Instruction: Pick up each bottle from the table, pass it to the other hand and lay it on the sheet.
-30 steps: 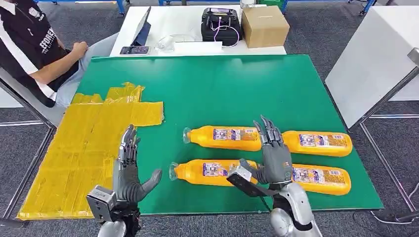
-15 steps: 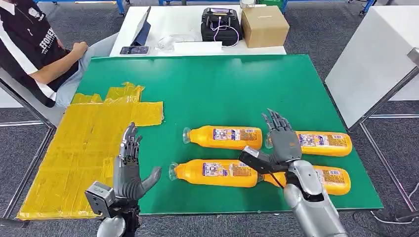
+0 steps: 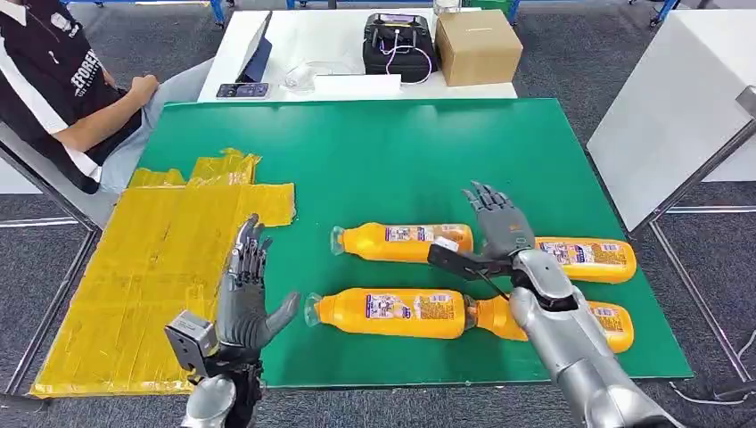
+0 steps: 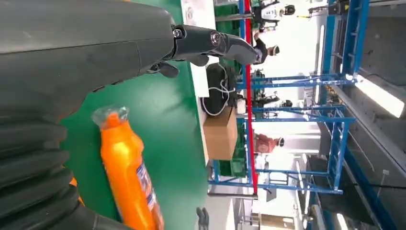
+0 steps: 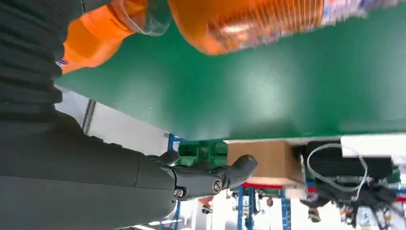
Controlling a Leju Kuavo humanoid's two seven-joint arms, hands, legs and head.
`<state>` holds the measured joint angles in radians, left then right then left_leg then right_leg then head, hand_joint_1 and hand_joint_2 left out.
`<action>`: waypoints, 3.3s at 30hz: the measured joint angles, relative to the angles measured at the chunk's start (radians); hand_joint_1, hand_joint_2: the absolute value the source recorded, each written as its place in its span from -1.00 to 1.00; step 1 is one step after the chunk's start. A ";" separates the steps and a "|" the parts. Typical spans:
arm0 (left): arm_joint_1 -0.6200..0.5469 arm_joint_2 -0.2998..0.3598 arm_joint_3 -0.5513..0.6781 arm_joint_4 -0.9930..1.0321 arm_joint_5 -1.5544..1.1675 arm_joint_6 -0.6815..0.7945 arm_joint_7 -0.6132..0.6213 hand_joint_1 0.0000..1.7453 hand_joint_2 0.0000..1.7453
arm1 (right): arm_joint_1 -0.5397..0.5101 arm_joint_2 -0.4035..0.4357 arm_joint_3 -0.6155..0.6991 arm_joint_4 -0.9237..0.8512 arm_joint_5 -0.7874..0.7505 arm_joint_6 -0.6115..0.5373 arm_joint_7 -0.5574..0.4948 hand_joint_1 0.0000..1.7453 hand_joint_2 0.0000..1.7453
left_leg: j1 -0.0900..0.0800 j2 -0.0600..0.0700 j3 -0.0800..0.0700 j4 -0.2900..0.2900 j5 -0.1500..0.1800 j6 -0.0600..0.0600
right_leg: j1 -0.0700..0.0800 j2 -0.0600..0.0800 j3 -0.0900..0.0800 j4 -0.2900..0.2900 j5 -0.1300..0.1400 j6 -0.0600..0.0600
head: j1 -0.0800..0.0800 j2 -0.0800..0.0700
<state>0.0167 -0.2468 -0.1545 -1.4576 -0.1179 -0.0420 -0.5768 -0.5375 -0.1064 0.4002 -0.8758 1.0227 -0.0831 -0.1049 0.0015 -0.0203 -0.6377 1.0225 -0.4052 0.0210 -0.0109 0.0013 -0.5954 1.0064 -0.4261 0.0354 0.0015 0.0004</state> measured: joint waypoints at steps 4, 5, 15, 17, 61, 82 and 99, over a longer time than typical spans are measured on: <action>-0.008 0.000 -0.014 0.014 0.005 -0.003 -0.001 -1.00 1.00 | -0.039 0.013 0.031 0.066 -0.004 0.018 -0.036 -1.00 1.00 | 0.000 0.000 0.000 0.000 0.000 0.000 | 0.000 0.000 0.000 0.000 0.000 0.000 | 0.000 0.000; -0.008 0.000 -0.015 0.017 0.006 -0.004 -0.002 -1.00 1.00 | -0.044 0.014 0.037 0.077 -0.006 0.018 -0.043 -1.00 1.00 | 0.000 0.000 0.000 0.000 0.000 0.000 | 0.000 0.000 0.000 0.000 0.000 0.000 | 0.000 0.000; -0.037 0.000 -0.021 0.062 0.054 -0.029 -0.018 -1.00 1.00 | -0.093 0.032 0.071 0.178 -0.128 0.114 -0.175 -1.00 1.00 | 0.000 0.000 0.000 0.000 0.000 0.000 | 0.000 0.000 0.000 0.000 0.000 0.000 | 0.000 0.000; -0.045 0.000 -0.021 0.076 0.055 -0.031 -0.020 -1.00 1.00 | -0.107 0.036 0.081 0.195 -0.139 0.124 -0.181 -1.00 1.00 | 0.000 0.000 0.000 0.000 0.000 0.000 | 0.000 0.000 0.000 0.000 0.000 0.000 | 0.000 0.000; -0.093 0.000 -0.050 0.172 0.126 -0.073 -0.026 -1.00 1.00 | -0.208 0.086 0.206 0.488 -0.097 0.118 -0.031 -1.00 1.00 | 0.000 0.000 0.005 0.000 0.000 0.000 | 0.000 0.000 0.004 0.000 0.000 0.000 | 0.000 0.000; -0.059 0.000 -0.032 0.142 0.124 -0.084 0.016 -1.00 1.00 | -0.203 0.150 0.296 0.481 0.171 -0.056 0.101 -1.00 1.00 | 0.000 0.002 0.005 0.000 0.002 0.000 | 0.000 0.000 0.004 0.000 0.002 -0.002 | 0.000 0.000; -0.079 0.000 -0.039 0.164 0.201 -0.180 -0.007 -1.00 1.00 | -0.243 0.154 0.294 0.497 0.056 0.137 -0.166 -1.00 1.00 | 0.000 0.002 0.004 0.000 0.002 0.000 | 0.000 0.000 0.003 0.000 0.002 -0.002 | 0.000 0.000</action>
<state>-0.0622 -0.2472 -0.1934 -1.2932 0.0835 -0.2220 -0.5837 -0.7808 0.0481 0.6943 -0.3784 1.0791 0.0542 -0.2705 0.0017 -0.0187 -0.6333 1.0225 -0.4030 0.0213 -0.0108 0.0017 -0.5924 1.0064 -0.4237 0.0332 0.0015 0.0004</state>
